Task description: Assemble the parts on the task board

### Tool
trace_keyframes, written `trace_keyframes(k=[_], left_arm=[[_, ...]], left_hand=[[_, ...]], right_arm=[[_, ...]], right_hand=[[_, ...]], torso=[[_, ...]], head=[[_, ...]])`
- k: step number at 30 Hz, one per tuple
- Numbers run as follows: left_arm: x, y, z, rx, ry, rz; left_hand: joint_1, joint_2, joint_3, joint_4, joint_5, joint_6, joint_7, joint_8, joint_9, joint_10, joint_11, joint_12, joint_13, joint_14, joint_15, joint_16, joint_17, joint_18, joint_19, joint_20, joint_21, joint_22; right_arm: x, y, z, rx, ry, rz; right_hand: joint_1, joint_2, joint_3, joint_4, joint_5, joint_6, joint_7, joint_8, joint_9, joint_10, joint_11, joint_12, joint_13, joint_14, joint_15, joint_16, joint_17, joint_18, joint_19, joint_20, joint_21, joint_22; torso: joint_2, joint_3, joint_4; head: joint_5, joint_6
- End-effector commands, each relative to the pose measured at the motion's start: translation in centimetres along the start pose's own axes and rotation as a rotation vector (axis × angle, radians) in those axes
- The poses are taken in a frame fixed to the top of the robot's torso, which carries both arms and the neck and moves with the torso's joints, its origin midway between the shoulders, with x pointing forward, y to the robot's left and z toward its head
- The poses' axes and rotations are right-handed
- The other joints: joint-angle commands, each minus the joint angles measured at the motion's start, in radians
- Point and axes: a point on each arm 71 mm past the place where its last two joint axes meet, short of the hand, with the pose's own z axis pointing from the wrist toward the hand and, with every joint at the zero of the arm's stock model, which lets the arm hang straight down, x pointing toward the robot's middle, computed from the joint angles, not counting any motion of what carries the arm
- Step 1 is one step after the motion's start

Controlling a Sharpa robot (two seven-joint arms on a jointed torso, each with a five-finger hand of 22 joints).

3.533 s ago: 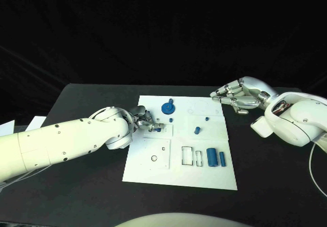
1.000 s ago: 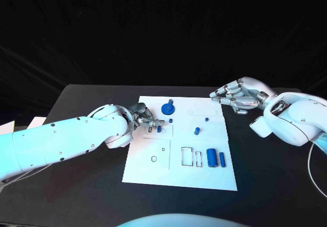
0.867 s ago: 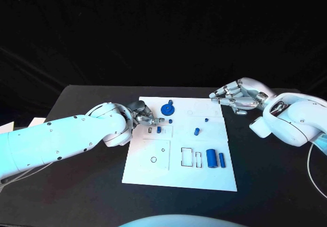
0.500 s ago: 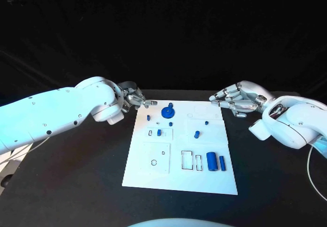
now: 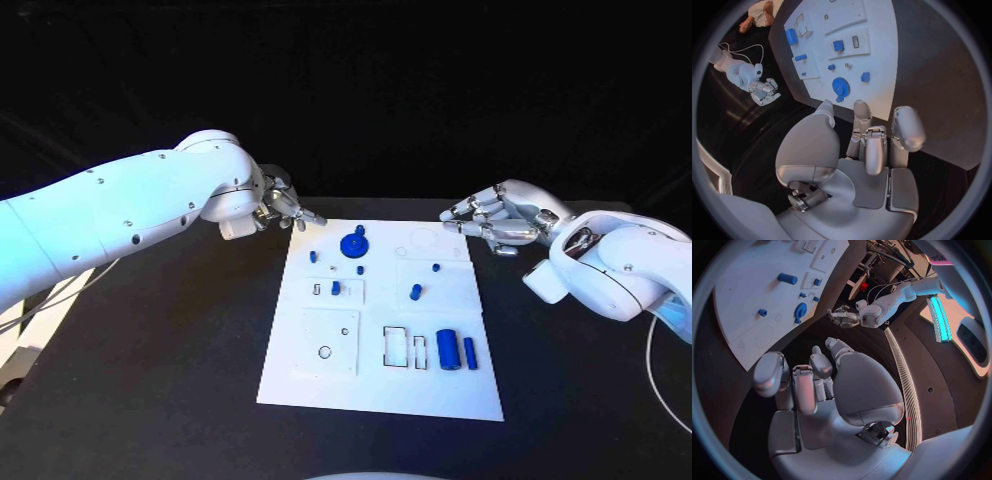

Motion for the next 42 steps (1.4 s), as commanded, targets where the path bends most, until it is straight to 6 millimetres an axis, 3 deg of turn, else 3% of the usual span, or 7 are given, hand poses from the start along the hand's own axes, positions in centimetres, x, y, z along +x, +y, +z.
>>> trace_keyframes(k=[1, 7, 10, 17, 23, 29, 42], left_arm=[[0.2, -0.1, 0.8, -0.051, 0.041, 0.133], [0.4, -0.6, 2.2, -0.079, 0.040, 0.158], [0.5, -0.8, 2.8, -0.081, 0.035, 0.156], [0.9, -0.9, 3.7, -0.093, 0.046, 0.159], [1.4, -1.0, 4.1, -0.079, 0.060, 0.161], [1.8, -1.4, 4.3, -0.067, 0.085, 0.174], [2.0, -1.0, 4.4, -0.088, 0.129, 0.206]], left_hand=[[0.000, 0.018, -0.011, 0.000, -0.007, 0.014, -0.003, 0.011, 0.003, 0.000, -0.006, 0.011, 0.007, 0.097, 0.000, 0.003, 0.243, 0.012, 0.001, 0.002, 0.006, 0.007], [0.000, 0.033, -0.025, 0.000, -0.012, 0.026, -0.010, 0.025, 0.010, 0.015, -0.012, 0.031, 0.019, 0.101, -0.005, 0.012, 0.255, 0.008, 0.012, -0.003, 0.020, 0.020], [0.000, 0.034, -0.026, -0.001, -0.012, 0.026, -0.010, 0.026, 0.010, 0.013, -0.012, 0.028, 0.015, 0.100, -0.006, 0.010, 0.253, 0.009, 0.011, -0.003, 0.017, 0.018], [0.007, 0.046, -0.029, -0.002, -0.006, 0.023, -0.011, 0.030, 0.014, 0.018, -0.014, 0.038, 0.023, 0.102, -0.007, 0.016, 0.261, 0.006, 0.017, -0.005, 0.027, 0.027], [0.015, 0.058, -0.037, -0.001, 0.002, 0.027, -0.016, 0.040, 0.022, 0.035, -0.018, 0.064, 0.043, 0.103, -0.011, 0.018, 0.263, 0.000, 0.031, -0.009, 0.055, 0.050], [0.010, 0.074, -0.049, -0.001, 0.002, 0.034, -0.022, 0.051, 0.031, 0.057, -0.023, 0.094, 0.067, 0.103, -0.015, 0.018, 0.263, -0.007, 0.044, -0.012, 0.083, 0.074], [0.017, 0.103, -0.052, -0.002, 0.007, 0.035, -0.025, 0.058, 0.038, 0.064, -0.026, 0.103, 0.069, 0.103, -0.018, 0.018, 0.263, -0.009, 0.049, -0.016, 0.090, 0.082]], right_arm=[[0.2, 0.1, 0.1, -0.011, 0.012, -0.004], [0.4, 0.1, 0.2, -0.014, 0.015, -0.003], [0.4, 0.1, 0.2, -0.014, 0.015, -0.003], [0.5, 0.1, 0.2, -0.016, 0.016, -0.005], [0.5, 0.1, 0.2, -0.015, 0.016, -0.006], [0.6, 0.1, 0.3, -0.017, 0.019, -0.008], [0.7, 0.1, 0.3, -0.016, 0.023, -0.009]], right_hand=[[0.003, -0.009, 0.007, 0.000, 0.003, -0.001, -0.001, 0.007, -0.001, 0.001, -0.001, 0.002, 0.000, 0.070, -0.008, -0.004, 0.097, 0.007, -0.003, -0.006, -0.003, -0.001], [0.003, -0.009, 0.007, 0.000, 0.003, -0.001, -0.001, 0.007, -0.001, 0.001, -0.001, 0.002, 0.000, 0.070, -0.008, -0.004, 0.097, 0.007, -0.003, -0.006, -0.003, -0.001], [0.003, -0.009, 0.007, 0.000, 0.003, -0.001, -0.001, 0.007, -0.001, 0.001, -0.001, 0.002, 0.000, 0.070, -0.008, -0.004, 0.097, 0.007, -0.003, -0.006, -0.003, -0.001], [0.003, -0.009, 0.007, 0.000, 0.003, -0.001, -0.001, 0.007, -0.001, 0.001, -0.001, 0.002, 0.000, 0.070, -0.008, -0.004, 0.097, 0.007, -0.003, -0.006, -0.003, -0.001], [0.003, -0.009, 0.007, 0.000, 0.003, -0.001, -0.001, 0.007, -0.001, 0.001, -0.001, 0.002, -0.001, 0.070, -0.008, -0.004, 0.097, 0.007, -0.004, -0.006, -0.003, -0.001], [0.002, -0.008, 0.009, 0.001, 0.004, -0.001, -0.001, 0.007, -0.001, 0.000, -0.001, 0.002, -0.002, 0.070, -0.008, -0.005, 0.097, 0.008, -0.005, -0.006, -0.004, -0.003], [0.002, -0.008, 0.009, 0.001, 0.004, -0.001, -0.001, 0.007, -0.001, 0.000, -0.001, 0.001, -0.002, 0.070, -0.008, -0.004, 0.098, 0.008, -0.005, -0.006, -0.005, -0.005]], torso=[[0.000, 0.0007, 0.0002], [0.001, -0.0018, -0.0008], [0.001, 0.0007, -0.0004], [0.000, 0.0015, -0.0016], [0.002, 0.0002, -0.0013], [0.000, 0.0020, 0.0000], [0.001, 0.0020, 0.0002]], head=[[0.006, 0.004], [0.015, 0.005], [0.016, 0.006], [0.020, 0.002], [0.016, 0.002], [0.017, -0.002], [0.021, -0.004]])
